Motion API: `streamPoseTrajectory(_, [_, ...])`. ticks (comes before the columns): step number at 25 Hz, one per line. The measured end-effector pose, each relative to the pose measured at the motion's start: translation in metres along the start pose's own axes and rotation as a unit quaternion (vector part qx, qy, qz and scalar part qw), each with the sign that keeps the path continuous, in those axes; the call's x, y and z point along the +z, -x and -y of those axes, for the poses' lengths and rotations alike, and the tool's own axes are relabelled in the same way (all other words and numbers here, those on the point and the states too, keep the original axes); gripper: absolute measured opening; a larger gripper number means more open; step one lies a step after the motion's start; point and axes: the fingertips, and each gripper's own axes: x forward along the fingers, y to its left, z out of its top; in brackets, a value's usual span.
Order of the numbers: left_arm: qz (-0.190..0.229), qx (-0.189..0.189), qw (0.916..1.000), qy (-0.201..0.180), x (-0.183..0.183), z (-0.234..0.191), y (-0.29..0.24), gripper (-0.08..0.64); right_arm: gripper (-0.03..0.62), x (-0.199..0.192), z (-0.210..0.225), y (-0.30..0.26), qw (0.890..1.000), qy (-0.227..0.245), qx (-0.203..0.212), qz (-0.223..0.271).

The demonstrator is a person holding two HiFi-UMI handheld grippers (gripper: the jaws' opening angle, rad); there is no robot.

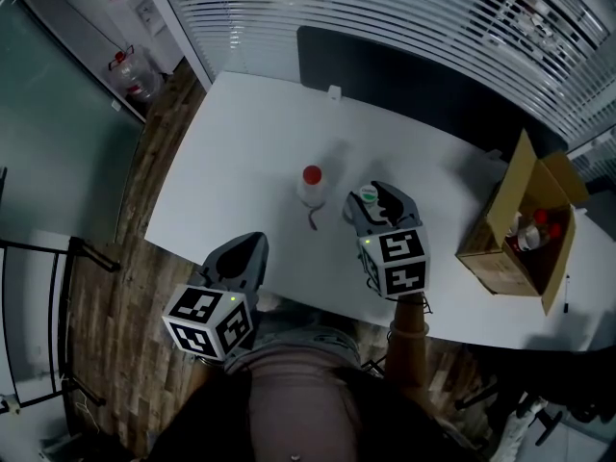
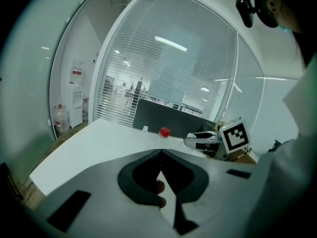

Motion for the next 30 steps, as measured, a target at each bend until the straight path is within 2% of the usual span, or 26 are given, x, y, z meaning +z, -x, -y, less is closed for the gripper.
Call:
streamPoseTrajectory(18, [0.018, 0.008, 0.9998, 0.000, 0.001, 0.018, 0.012, 0.008, 0.186, 0.004, 0.002, 0.014, 1.000, 0.001, 0.015, 0.014])
streamPoseTrajectory(30, [0.043, 0.006, 0.9990, -0.001, -0.003, 0.052, 0.036, 0.009, 0.190, 0.004, -0.002, 0.059, 0.999, 0.009, 0.015, 0.029])
